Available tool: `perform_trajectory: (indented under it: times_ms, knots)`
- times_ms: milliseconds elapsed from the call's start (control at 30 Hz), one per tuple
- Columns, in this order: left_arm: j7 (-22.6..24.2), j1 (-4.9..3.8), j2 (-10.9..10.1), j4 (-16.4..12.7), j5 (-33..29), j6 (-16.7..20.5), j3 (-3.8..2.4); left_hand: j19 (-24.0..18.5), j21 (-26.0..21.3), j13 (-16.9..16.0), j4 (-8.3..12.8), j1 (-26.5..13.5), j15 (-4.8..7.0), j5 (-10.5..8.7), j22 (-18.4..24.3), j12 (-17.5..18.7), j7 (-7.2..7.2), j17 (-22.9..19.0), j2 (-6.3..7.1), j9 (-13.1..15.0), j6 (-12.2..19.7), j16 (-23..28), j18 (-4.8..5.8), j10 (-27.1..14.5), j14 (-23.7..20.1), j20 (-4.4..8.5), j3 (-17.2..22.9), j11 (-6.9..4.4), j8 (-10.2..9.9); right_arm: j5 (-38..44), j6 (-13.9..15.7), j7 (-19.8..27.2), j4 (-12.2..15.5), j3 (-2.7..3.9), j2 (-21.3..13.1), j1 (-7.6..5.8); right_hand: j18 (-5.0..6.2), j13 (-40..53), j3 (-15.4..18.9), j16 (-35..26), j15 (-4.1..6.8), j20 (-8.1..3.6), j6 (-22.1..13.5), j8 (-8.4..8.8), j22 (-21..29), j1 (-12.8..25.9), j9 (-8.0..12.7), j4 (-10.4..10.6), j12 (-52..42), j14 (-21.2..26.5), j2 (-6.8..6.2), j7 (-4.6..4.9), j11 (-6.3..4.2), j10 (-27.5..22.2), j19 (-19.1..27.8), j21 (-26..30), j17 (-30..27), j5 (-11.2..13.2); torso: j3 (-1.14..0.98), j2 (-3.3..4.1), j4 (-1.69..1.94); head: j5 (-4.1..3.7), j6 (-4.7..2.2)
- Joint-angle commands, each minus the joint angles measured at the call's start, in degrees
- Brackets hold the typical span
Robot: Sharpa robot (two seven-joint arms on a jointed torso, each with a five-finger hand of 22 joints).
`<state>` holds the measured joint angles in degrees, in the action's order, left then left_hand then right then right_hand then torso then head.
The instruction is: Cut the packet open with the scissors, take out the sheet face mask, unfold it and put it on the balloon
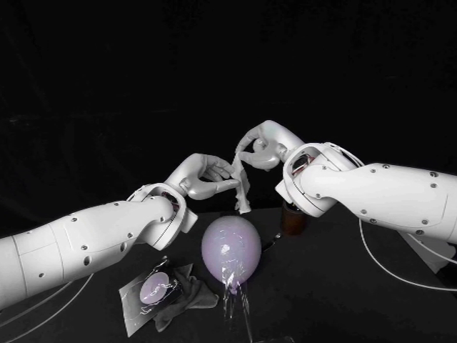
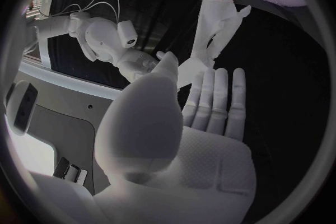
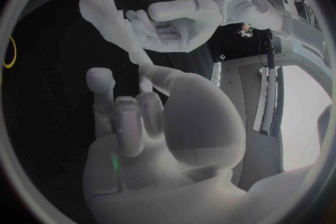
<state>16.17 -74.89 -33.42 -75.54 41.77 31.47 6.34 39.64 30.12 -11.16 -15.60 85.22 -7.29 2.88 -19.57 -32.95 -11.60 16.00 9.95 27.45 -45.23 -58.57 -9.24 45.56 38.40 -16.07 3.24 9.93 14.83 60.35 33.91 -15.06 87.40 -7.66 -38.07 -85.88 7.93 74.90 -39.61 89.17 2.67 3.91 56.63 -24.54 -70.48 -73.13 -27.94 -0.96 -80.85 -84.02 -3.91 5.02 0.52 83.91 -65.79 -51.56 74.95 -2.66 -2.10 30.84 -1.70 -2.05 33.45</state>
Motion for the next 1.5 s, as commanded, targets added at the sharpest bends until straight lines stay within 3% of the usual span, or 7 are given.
perform_trajectory:
  times_ms: [33,533,733,767,933,1067,1500]
  knots:
    - [-2.2,-0.01,0.4,-0.1,0.5,0.7,-0.14,0.3,-0.3,0.2,-0.8,1.0,-0.37,-0.09,0.3,0.1,-0.97,-0.1,-0.20,-0.4,0.8,0.0,-1.09,-0.4,0.1,-0.05,-1.6,-0.01,-0.4,0.7,0.4,1.1,0.5,0.06,0.0,-0.03,0.29,7.7,-0.2,0.3,0.29,0.07,1.1,-2.52,-0.1,0.0,-1.6,0.0,-0.2,-5.4,0.36,-0.66,-0.47,2.4,-0.5,-0.3,13.5,-0.2,0.05,0.01,0.01,-0.04,-0.01]
    - [-2.4,-0.01,0.9,-0.3,-0.8,-1.1,-0.20,0.2,-1.9,1.1,-1.2,0.6,-0.46,-0.14,1.4,0.0,-0.57,-0.2,-1.47,-1.0,-0.5,0.2,-0.95,-0.9,-0.7,-0.17,-7.3,-0.09,1.1,0.4,0.6,1.7,0.9,0.05,0.4,0.05,0.26,7.8,-0.3,0.4,0.31,0.04,1.2,-2.51,-0.2,0.1,-1.6,-0.1,-0.3,-5.5,0.33,-0.67,-0.48,2.5,-0.6,-0.5,13.6,-0.2,0.07,0.00,0.04,-0.02,-0.01]
    - [-0.9,-0.02,0.6,-0.4,-3.0,0.6,-0.24,1.0,-2.0,1.2,-1.1,1.0,0.09,-0.15,1.7,-0.7,-0.02,-0.1,-5.61,-1.3,-2.0,-0.4,-1.10,0.7,0.3,-0.09,-6.7,-0.72,2.0,0.4,0.5,1.6,0.8,0.05,0.3,0.07,0.26,7.8,-0.3,0.4,0.31,0.04,1.2,-2.51,-0.2,0.1,-1.6,-0.1,-0.3,-5.5,0.33,-0.67,-0.48,2.5,-0.6,-0.5,13.6,-0.2,0.07,0.00,0.02,-0.07,0.00]
    - [-0.8,-0.02,0.6,-0.4,-3.3,0.8,-0.24,1.3,-2.0,1.4,-0.9,2.5,0.33,-0.13,1.7,-0.7,0.37,-0.1,-7.30,-1.5,-2.5,-0.5,-1.14,1.1,0.6,-0.04,-5.7,-1.03,2.2,0.4,0.5,1.6,0.8,0.05,0.3,0.07,0.26,7.8,-0.3,0.4,0.31,0.04,1.2,-2.51,-0.2,0.1,-1.6,-0.1,-0.3,-5.5,0.33,-0.67,-0.48,2.5,-0.6,-0.5,13.6,-0.2,0.07,0.02,0.03,-0.06,0.01]
    - [-0.3,-0.02,0.3,-0.4,-4.4,1.4,-0.25,1.6,-2.1,1.9,-0.6,6.2,0.89,-0.11,1.9,-0.3,1.35,-0.1,-10.28,-2.0,-4.0,-0.6,-1.14,1.6,1.1,0.05,-3.2,-1.68,2.6,0.4,0.6,1.6,0.8,0.05,0.2,0.08,0.26,7.8,-0.3,0.4,0.31,0.04,1.2,-2.51,-0.2,0.1,-1.6,-0.1,-0.3,-5.5,0.33,-0.67,-0.48,2.5,-0.6,-0.5,13.6,-0.2,0.03,0.00,0.07,-0.11,0.08]
    - [0.2,-0.02,0.2,-0.4,-5.0,1.5,-0.26,1.8,-2.3,2.7,-0.5,9.1,1.16,-0.09,2.0,0.7,1.61,-0.3,-11.18,-2.5,-5.3,-0.3,-1.13,1.8,1.1,0.15,-1.3,-1.86,3.0,0.4,0.6,1.6,0.6,0.05,0.2,0.08,0.26,7.8,-0.3,0.4,0.31,0.04,1.2,-2.51,-0.2,0.1,-1.6,-0.1,-0.3,-5.5,0.33,-0.67,-0.48,2.5,-0.6,-0.5,13.6,-0.2,0.03,0.00,0.03,-0.12,0.06]
    - [-0.3,-0.02,-0.3,0.1,-5.4,0.3,-0.26,1.5,-2.5,6.2,-0.7,13.6,0.98,-0.08,2.2,5.2,1.27,-1.0,-8.52,-4.5,-7.9,0.9,-1.03,3.8,1.5,0.36,4.7,-1.54,3.3,0.6,1.0,1.6,-0.4,0.04,0.0,0.08,0.25,7.8,-0.4,0.4,0.33,0.02,1.2,-2.50,-0.2,0.2,-1.6,-0.2,-0.3,-5.5,0.30,-0.67,-0.49,2.5,-0.6,-0.6,13.7,-0.2,0.02,0.02,0.06,-0.20,0.11]
